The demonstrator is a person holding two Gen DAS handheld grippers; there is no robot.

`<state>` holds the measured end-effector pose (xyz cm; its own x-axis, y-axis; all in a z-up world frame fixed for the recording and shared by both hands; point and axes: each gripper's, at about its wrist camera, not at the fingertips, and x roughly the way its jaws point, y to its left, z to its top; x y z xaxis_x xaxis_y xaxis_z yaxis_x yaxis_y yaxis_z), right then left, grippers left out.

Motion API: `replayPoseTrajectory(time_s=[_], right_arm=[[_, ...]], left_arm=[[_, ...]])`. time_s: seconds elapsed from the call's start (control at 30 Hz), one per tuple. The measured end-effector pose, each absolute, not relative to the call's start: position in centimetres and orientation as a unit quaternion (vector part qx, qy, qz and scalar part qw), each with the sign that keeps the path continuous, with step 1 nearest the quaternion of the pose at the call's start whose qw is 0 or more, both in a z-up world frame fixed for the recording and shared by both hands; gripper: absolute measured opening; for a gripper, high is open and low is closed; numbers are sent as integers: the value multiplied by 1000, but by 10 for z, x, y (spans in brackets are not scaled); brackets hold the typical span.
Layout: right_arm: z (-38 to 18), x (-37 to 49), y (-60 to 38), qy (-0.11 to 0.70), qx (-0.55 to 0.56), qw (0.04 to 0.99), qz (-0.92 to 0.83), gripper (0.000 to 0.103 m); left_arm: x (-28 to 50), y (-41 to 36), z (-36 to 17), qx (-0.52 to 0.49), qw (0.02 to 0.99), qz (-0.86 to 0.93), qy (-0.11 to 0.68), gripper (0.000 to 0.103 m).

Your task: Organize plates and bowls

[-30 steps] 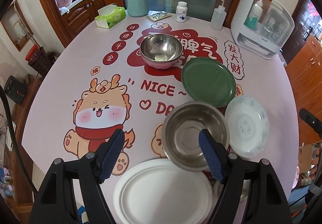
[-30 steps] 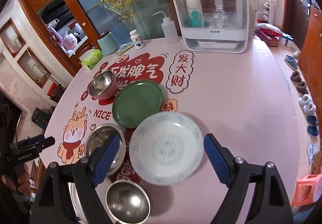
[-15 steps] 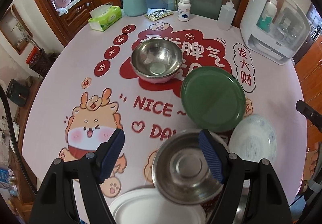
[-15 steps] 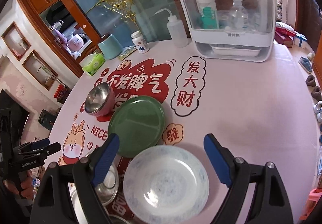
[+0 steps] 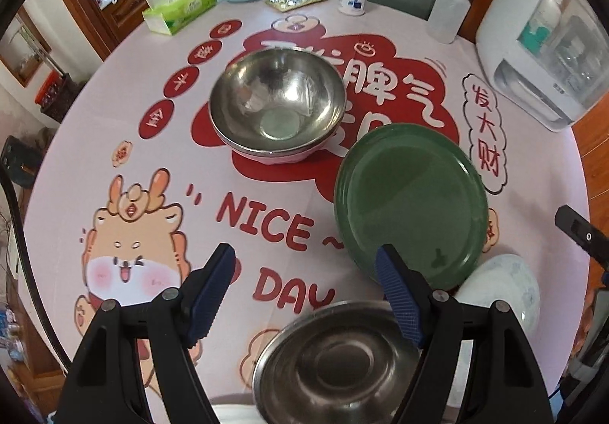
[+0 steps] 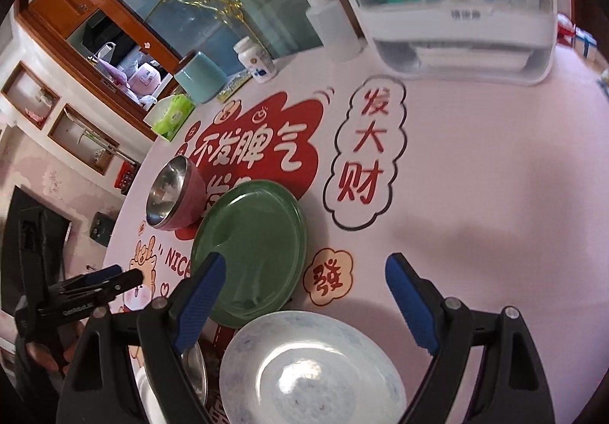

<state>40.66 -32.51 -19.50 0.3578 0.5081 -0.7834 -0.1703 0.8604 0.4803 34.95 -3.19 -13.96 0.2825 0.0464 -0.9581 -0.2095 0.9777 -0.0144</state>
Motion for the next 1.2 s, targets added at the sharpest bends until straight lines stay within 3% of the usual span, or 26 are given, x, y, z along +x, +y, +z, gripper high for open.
replayPoseTrajectory(time_s=[0.6, 1.2], right_arm=[[-245, 422, -311, 562, 206, 770, 222, 86], [-234, 387, -354, 563, 220, 775, 185, 84]], left_arm=[[375, -19, -206, -137, 769, 66, 621, 71], [348, -43, -173, -153, 772, 6, 617, 71]])
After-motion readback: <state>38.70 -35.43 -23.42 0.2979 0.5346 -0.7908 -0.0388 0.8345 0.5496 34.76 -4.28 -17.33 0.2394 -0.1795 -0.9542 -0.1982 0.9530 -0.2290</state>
